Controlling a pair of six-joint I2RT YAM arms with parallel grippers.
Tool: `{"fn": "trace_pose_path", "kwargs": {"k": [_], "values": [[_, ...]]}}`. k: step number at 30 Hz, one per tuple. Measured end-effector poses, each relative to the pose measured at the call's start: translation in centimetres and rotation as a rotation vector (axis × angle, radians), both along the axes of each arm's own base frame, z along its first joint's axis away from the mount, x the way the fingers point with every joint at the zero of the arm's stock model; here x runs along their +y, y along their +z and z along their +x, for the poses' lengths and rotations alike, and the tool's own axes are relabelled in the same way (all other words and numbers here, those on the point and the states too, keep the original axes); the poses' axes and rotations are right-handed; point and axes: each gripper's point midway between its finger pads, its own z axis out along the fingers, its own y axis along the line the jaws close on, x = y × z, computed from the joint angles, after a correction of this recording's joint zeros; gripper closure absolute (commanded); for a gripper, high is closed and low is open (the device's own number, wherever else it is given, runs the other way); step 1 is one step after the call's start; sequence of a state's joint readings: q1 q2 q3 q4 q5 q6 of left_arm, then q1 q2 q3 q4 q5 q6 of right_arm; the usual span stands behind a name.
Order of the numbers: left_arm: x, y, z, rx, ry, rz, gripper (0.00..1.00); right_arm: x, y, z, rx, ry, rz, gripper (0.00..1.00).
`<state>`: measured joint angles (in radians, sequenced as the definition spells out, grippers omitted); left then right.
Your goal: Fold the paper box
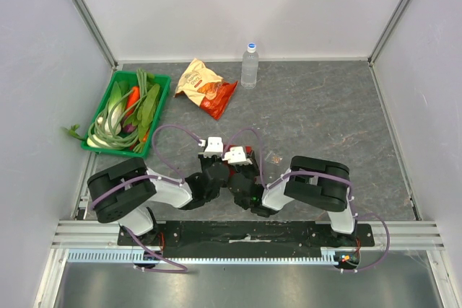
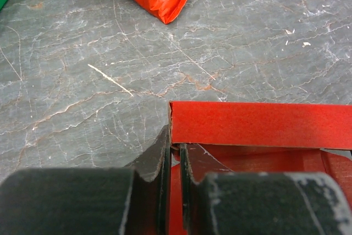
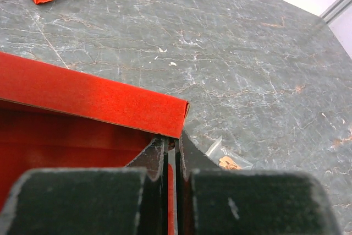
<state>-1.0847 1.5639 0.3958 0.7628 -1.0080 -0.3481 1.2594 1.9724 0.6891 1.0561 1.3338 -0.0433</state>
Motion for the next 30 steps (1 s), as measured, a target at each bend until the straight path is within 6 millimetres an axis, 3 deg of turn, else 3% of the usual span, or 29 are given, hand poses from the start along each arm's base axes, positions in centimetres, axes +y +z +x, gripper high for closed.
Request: {"fn": "trace_pose_path", "kwargs": {"k": [5,9,13,17,25,27,30], "values": [[0.1,-0.2,0.0,0.009,-0.001,0.012,0.98,-0.2,-0.3,0.5,0.025,0.063,0.013,0.97],[-1.4,0.2,-0.3,0.007,-0.042,-0.011,0.98,-1.7,0.4,1.9,0.080,0.200,0.115,0.82],[-1.9,0.8,0.0,-0.011,-0.035,-0.036,0.98,-1.4,1.7,2.2,0.108,0.326,0.165,0.74],[-1.6,0.6,0.0,-0.015,-0.021,-0.024,0.98,-1.0,1.2,2.3,0.159,0.397,0.171,0.63],[-1.7,0.1,0.1,-0.015,-0.028,-0.002,0.98,-0.3,-1.2,0.6,0.255,0.516,0.190,0.36],[-1.7,-0.1,0.1,-0.014,-0.033,0.001,0.98,-0.5,-1.8,-0.1,0.275,0.538,0.192,0.25],[-1.8,-0.2,0.1,-0.011,-0.036,0.008,0.98,-1.3,-1.8,-1.2,0.286,0.565,0.207,0.19]]}}
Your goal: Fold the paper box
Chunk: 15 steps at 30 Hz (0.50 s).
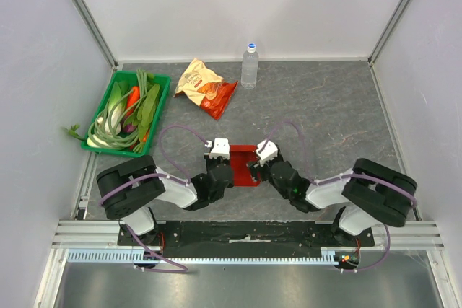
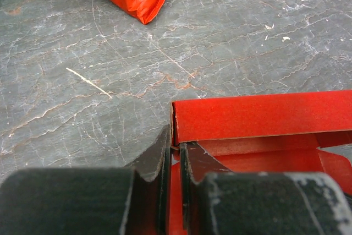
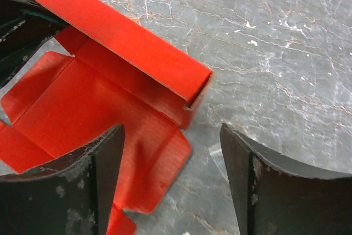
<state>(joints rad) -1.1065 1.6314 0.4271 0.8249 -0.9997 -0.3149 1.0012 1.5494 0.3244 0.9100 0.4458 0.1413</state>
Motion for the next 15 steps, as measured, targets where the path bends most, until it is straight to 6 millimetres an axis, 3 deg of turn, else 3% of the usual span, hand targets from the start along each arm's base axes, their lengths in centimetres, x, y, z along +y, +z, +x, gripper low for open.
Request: {"fn": "trace_pose_path", "kwargs": {"k": [5,7,8,11,15], "values": [[-0.1,0.0,0.0,0.002,-0.006,0.001,0.98,-1.6,2.1,-0.8,-0.023,-0.013,0.065,0.18],[-0.1,0.0,0.0,0.002,-0.006,0.001,0.98,-2.5,3.2,-0.4,-0.039,-0.041,0.097,0.22],[-0.1,0.0,0.0,0.002,-0.006,0.001,0.98,-2.8,3.4,-0.3,-0.043,-0.049,0.104,0.30],[-0.1,0.0,0.0,0.002,-0.006,0.001,0.98,-3.4,3.1,-0.2,-0.043,-0.058,0.094,0.44],[-0.1,-0.1,0.0,0.003,-0.006,0.002,0.98,-3.2,1.5,-0.3,-0.020,-0.044,0.047,0.46]]}}
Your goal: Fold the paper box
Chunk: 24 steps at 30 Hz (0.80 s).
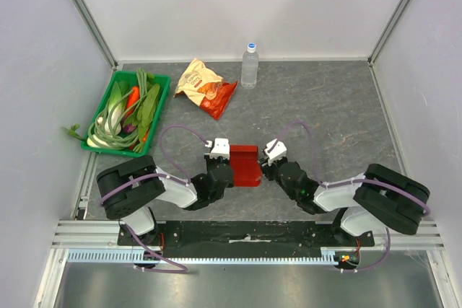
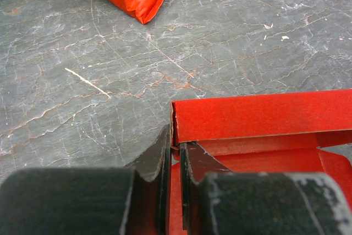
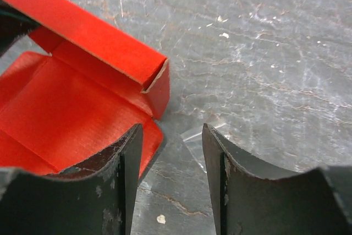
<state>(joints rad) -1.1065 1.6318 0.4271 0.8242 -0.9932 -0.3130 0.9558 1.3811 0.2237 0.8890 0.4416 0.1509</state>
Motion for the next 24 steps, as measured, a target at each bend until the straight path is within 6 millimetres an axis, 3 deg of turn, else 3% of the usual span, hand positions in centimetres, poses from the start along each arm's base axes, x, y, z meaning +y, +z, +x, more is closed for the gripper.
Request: {"fn": "trace_pose_path", "kwargs": {"k": [2,5,8,9,12,18,21,24], "values": [[0.0,0.0,0.0,0.000,0.000,0.000,0.98,0.4,-0.8,-0.1,0.007,0.008,-0.031,0.43],[0.0,0.0,0.0,0.001,0.000,0.002,0.97,1.2,-1.3,-0.3,0.012,0.011,-0.055,0.30],[-0.1,-0.2,-0.1,0.011,-0.008,0.014,0.65,1.7,-0.8,0.1,0.031,-0.020,-0.042,0.23],[-0.1,-0.3,-0.1,0.016,-0.011,0.020,0.48,1.9,-0.4,0.2,0.053,-0.033,-0.022,0.22],[-0.3,-0.4,-0.4,0.037,-0.034,0.028,0.34,2.1,0.7,-0.2,0.121,-0.064,0.049,0.20],[-0.3,1.3,-1.7,0.085,-0.087,-0.061,0.22,1.6,2.4,-2.3,0.300,-0.095,0.163,0.19],[0.1,3.2,-3.4,0.139,-0.143,-0.148,0.23,0.6,1.6,-3.7,0.426,-0.116,0.203,0.25],[0.9,5.8,-5.5,0.178,-0.209,-0.244,0.31,0.1,0.1,-5.1,0.591,-0.141,0.259,0.35]]}}
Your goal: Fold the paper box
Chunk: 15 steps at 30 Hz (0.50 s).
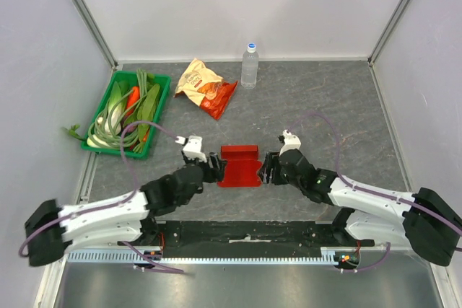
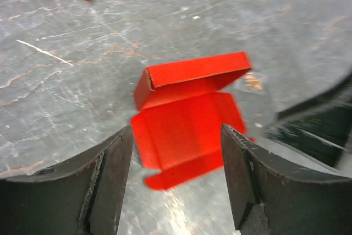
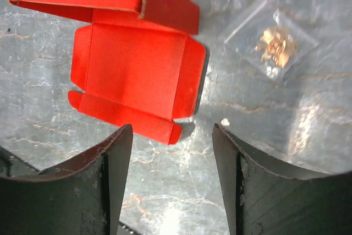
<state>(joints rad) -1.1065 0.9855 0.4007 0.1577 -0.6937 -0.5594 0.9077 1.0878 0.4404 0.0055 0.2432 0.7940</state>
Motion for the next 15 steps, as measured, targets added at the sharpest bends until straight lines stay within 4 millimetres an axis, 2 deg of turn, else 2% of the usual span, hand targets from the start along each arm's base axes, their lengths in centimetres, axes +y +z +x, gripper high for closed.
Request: {"fn": "trace_pose_path", "kwargs": {"k": [3,7,9,12,13,15], "values": [[0.4,3.1,-2.6,0.016,-0.118,-0.124,0.31,0.1,-1.2,-1.1,0.126,-0.033,0.067,0.39],[-0.2,4.9,-5.6,0.043,-0.284,-0.226,0.32,0.6,-3.0,-2.3,0.234,-0.052,0.096,0.43],[-0.6,4.5,-6.6,0.072,-0.338,-0.233,0.33,0.7,-4.1,-2.4,0.263,-0.070,0.090,0.44],[-1.3,2.8,-7.9,0.138,-0.408,-0.199,0.37,1.3,-4.5,-1.8,0.260,-0.084,0.112,0.55],[-1.6,2.3,-8.2,0.157,-0.424,-0.185,0.37,1.5,-4.6,-1.5,0.257,-0.089,0.120,0.63],[-2.1,0.7,-8.7,0.212,-0.455,-0.139,0.41,1.9,-4.8,-1.2,0.248,-0.088,0.129,0.72]]}}
